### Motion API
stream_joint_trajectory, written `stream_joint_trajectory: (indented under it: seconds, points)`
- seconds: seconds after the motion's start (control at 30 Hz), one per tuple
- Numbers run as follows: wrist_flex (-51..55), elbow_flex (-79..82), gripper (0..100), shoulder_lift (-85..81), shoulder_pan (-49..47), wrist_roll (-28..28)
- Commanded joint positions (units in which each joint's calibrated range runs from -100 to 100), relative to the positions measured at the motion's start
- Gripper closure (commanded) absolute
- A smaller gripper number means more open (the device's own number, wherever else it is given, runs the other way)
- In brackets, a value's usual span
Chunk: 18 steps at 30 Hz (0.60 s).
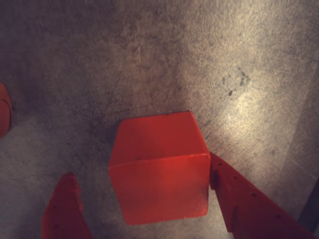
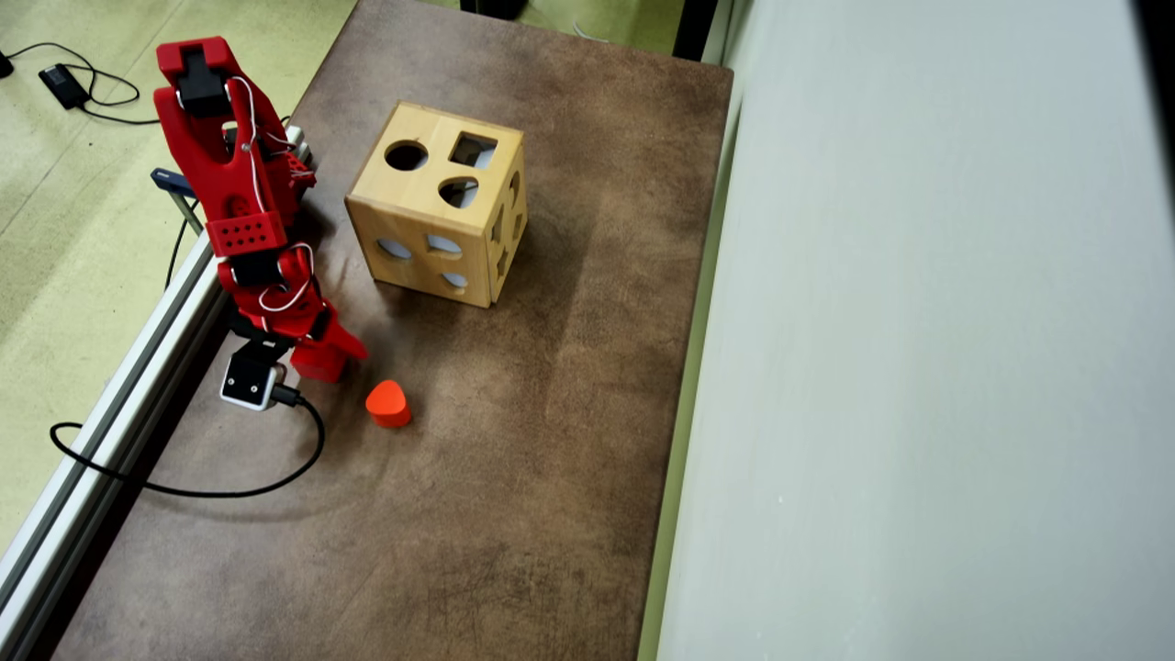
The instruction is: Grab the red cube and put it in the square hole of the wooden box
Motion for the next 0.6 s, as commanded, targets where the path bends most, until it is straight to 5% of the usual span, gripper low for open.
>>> stream_joint_trajectory:
  seconds: [0.0,0.37,0.57]
  points:
    - [-1.2,-0.4,64,0.8,0.2,0.3]
    - [-1.3,-0.7,99,4.0,0.2,0.3]
    - [-0.1,-0.5,97,2.1,0.2,0.0]
